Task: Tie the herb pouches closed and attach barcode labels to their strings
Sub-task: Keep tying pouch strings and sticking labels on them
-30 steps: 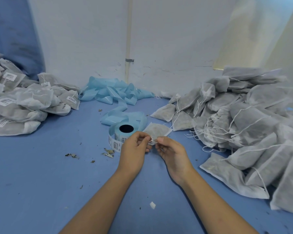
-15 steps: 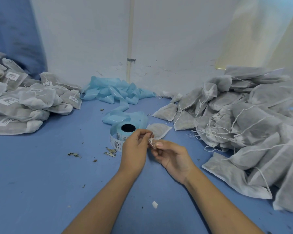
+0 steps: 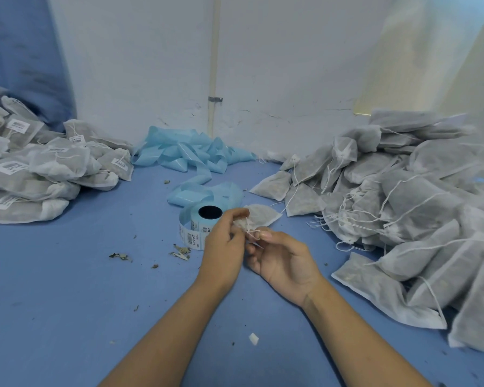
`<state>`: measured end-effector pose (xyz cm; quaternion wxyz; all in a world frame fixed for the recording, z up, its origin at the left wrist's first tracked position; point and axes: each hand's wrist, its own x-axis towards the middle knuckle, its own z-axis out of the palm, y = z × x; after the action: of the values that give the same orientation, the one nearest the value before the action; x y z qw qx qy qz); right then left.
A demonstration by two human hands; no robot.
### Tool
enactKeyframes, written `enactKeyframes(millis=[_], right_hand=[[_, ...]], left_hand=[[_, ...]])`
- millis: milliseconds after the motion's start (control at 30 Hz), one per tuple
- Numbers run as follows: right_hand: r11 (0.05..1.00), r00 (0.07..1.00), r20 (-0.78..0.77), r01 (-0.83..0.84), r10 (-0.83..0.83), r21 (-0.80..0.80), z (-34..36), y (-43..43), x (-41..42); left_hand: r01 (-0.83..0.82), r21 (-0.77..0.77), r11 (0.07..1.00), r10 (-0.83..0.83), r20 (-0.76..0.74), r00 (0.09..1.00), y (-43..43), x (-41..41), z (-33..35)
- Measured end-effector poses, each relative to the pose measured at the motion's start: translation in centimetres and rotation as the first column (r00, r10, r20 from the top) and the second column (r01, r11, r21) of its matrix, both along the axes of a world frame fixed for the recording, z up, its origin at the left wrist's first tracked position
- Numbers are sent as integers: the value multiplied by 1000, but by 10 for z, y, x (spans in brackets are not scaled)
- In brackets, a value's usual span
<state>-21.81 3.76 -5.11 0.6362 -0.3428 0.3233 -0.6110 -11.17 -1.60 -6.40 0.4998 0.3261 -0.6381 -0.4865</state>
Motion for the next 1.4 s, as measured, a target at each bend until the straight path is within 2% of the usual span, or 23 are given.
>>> enactKeyframes(millis=[267, 367, 467, 533, 667, 800, 900, 1033, 1167, 1233, 1400], right_hand=[[995, 987, 139, -76, 85, -68, 1, 2, -1], [988, 980, 155, -109, 125, -107, 1, 4, -2], [979, 973, 152, -154, 174, -136, 1, 6, -2], [985, 972, 184, -123, 144, -118, 1, 5, -2], [993, 974, 195, 116, -112, -12, 1, 0, -7], [940, 940, 45, 336, -339, 62, -2, -4, -5], [870, 867, -95, 492, -489, 17, -6, -8, 2], [868, 863, -93, 495, -497, -44, -8, -9, 6], [869, 865, -83, 493, -494, -40, -9, -10, 7], [862, 860, -57, 507, -507, -24, -9, -11, 7], [868, 866, -60, 497, -497, -25, -9, -10, 7]], left_hand=[[-14, -177, 984, 64, 279, 958, -1, 0, -4], [8, -217, 976, 60, 304, 951, 1, 1, -5], [-46, -217, 975, 91, 204, 975, 4, 2, -1], [-100, -188, 977, 118, 88, 989, 6, 2, 2], [-198, -185, 963, 184, -92, 979, 9, 4, 9], [-232, -185, 955, 206, -152, 967, 9, 3, 10], [-279, -187, 942, 243, -197, 950, 8, 1, 9], [-309, -105, 945, 271, -275, 923, 4, 2, 10], [-129, 20, 991, 128, -339, 932, 0, 4, 10], [-42, 26, 999, 48, -356, 933, 2, 5, 11], [-55, -8, 998, 50, -310, 949, 8, -2, 8]])
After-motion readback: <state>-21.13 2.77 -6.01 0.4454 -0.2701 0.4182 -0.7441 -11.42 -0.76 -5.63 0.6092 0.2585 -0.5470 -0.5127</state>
